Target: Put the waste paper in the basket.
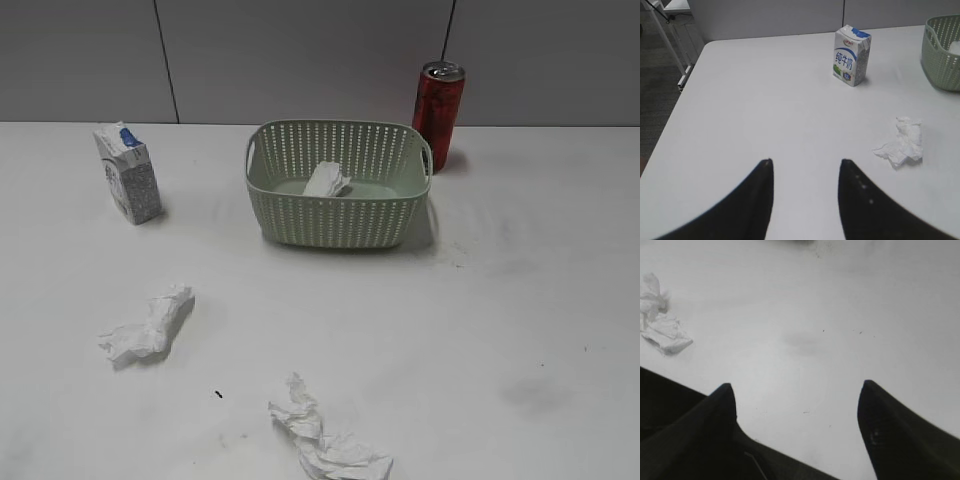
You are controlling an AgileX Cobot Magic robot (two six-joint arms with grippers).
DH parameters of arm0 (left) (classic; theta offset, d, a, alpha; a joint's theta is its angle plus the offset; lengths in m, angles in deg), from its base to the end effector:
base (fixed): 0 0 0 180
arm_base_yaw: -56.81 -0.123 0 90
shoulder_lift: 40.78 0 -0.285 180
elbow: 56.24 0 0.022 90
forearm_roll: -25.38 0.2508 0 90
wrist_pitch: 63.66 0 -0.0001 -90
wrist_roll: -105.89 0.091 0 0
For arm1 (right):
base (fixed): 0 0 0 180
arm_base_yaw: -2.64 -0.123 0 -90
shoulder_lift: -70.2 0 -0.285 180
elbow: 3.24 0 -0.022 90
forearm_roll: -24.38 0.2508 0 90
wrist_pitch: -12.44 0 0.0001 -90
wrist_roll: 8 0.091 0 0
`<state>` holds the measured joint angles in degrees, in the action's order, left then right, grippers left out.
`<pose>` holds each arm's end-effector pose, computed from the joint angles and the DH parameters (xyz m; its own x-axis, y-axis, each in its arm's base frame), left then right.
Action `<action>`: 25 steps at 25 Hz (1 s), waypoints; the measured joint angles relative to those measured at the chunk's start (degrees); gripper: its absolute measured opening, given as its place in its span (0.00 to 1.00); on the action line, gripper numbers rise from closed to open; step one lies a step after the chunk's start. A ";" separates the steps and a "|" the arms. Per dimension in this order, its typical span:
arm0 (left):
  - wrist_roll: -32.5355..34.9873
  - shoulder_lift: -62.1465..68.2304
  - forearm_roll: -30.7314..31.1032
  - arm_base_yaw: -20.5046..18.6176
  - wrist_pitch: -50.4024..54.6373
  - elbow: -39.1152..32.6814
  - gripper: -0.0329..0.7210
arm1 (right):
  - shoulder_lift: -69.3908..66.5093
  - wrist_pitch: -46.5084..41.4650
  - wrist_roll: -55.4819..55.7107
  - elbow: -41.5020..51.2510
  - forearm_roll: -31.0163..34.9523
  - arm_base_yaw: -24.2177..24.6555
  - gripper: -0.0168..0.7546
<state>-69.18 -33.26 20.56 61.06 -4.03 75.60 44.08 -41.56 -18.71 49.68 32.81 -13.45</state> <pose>-0.0062 -0.0062 0.2811 -0.4185 0.0745 -0.9052 0.1576 0.9875 0.0084 0.0474 0.0249 0.2564 -0.6130 -0.2800 -0.7388 -0.4222 0.9065 0.0068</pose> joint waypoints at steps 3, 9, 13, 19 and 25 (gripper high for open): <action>0.00 0.00 0.00 0.00 0.00 0.00 0.45 | -6.48 -0.07 -2.06 -1.02 1.44 0.00 0.76; 0.00 0.00 0.00 0.00 0.00 0.00 0.45 | -20.22 -0.03 -7.48 -5.84 3.94 0.00 0.76; 0.00 0.00 0.00 0.00 0.00 0.00 0.45 | -30.58 0.43 -7.94 -9.88 3.94 -2.82 0.76; 0.00 0.00 0.00 0.00 0.00 0.00 0.43 | -48.09 5.40 -5.64 -15.58 2.05 -15.13 0.76; 0.00 0.00 0.00 0.00 0.00 0.00 0.40 | -67.61 9.99 3.44 -24.87 -5.43 -30.70 0.76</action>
<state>-69.18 -33.26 20.56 61.06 -4.03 75.60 -23.53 -31.57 -15.27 24.81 27.38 -44.15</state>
